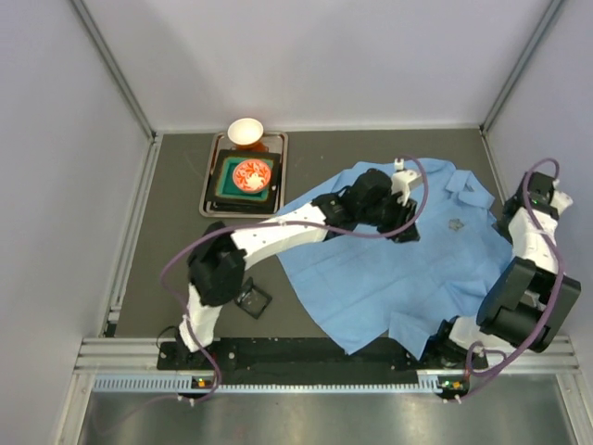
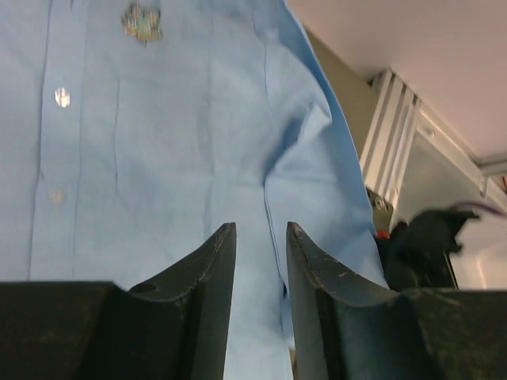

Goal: Remove the brooch from the garment

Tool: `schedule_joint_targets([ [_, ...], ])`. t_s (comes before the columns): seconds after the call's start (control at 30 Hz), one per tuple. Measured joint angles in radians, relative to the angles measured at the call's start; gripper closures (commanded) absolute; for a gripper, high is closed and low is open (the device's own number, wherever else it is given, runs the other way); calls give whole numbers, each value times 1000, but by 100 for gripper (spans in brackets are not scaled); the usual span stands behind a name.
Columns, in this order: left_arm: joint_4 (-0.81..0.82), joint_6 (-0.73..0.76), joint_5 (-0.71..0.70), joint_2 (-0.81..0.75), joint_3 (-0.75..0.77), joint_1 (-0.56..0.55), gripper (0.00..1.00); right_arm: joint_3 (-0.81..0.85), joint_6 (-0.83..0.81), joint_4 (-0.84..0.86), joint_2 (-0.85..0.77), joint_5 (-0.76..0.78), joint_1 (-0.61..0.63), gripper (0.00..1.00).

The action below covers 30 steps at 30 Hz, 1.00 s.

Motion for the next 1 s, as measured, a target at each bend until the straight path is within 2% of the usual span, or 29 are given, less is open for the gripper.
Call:
schedule_joint_targets([
  [0.23, 139, 0, 34, 346, 307, 24, 63, -13, 5, 65, -25, -25, 158, 46],
  [0.53, 328, -66, 68, 662, 585, 61, 63, -59, 3, 201, 38, -262, 172, 51],
  [0.63, 380, -97, 88, 701, 607, 77, 63, -59, 5, 232, 99, -325, 172, 52],
  [0.67, 396, -108, 95, 708, 607, 83, 64, -59, 8, 236, 119, -340, 172, 56],
  [0.73, 430, -138, 111, 719, 607, 96, 66, -59, 15, 243, 144, -362, 172, 59],
  [1.0, 504, -221, 177, 764, 610, 143, 66, -59, 54, 309, 221, -377, 177, 53],
])
